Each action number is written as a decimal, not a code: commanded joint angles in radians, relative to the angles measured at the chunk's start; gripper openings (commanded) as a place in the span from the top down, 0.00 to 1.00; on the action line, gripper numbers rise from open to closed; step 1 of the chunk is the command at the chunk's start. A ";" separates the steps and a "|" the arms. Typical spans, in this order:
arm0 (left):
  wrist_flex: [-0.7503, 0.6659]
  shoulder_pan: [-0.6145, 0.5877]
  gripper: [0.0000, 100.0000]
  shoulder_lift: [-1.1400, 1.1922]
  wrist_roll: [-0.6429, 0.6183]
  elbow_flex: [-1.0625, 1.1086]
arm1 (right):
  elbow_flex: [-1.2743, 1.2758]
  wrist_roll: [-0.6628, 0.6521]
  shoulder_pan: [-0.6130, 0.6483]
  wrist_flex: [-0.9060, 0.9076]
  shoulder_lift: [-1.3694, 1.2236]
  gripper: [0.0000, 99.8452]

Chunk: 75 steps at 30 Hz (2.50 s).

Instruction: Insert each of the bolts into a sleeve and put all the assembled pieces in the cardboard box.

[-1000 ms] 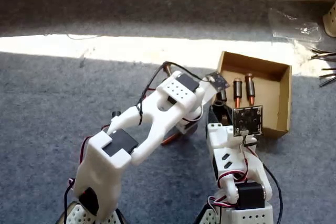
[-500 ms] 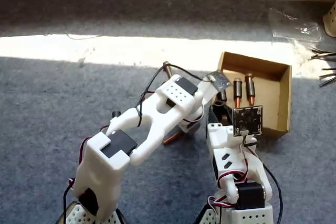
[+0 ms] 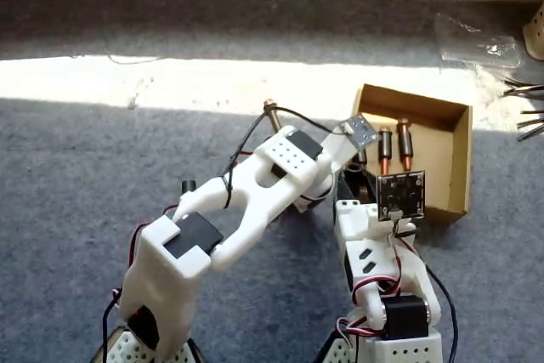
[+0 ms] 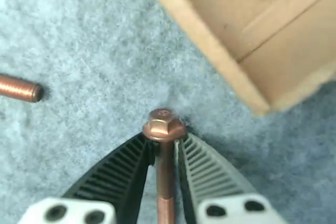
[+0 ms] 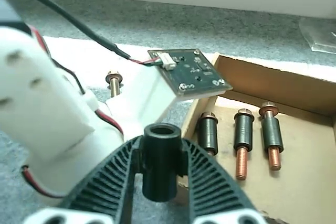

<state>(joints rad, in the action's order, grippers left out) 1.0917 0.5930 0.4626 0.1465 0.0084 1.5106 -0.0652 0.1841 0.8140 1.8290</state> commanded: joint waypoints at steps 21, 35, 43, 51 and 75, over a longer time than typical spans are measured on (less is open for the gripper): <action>-0.017 -0.219 0.96 -0.984 -0.006 0.447 | 0.189 0.002 0.223 -0.295 0.008 1.00; -0.281 -0.294 0.96 -1.577 -0.011 0.809 | 0.222 0.000 0.340 -0.394 0.008 1.00; -0.365 -0.294 0.96 -1.908 -0.011 0.934 | 0.222 -0.003 0.487 -0.395 0.008 1.00; -0.388 -0.294 0.96 -2.048 -0.011 0.931 | 0.223 -0.184 0.507 -0.539 0.002 1.00; -0.615 -0.294 0.95 -2.081 -0.517 0.934 | 0.314 -0.063 0.504 -0.555 0.002 1.00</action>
<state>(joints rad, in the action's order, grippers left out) 0.5056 0.3092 -1.6134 -0.2279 0.9551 1.6686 -0.1358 0.6874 0.2908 1.8259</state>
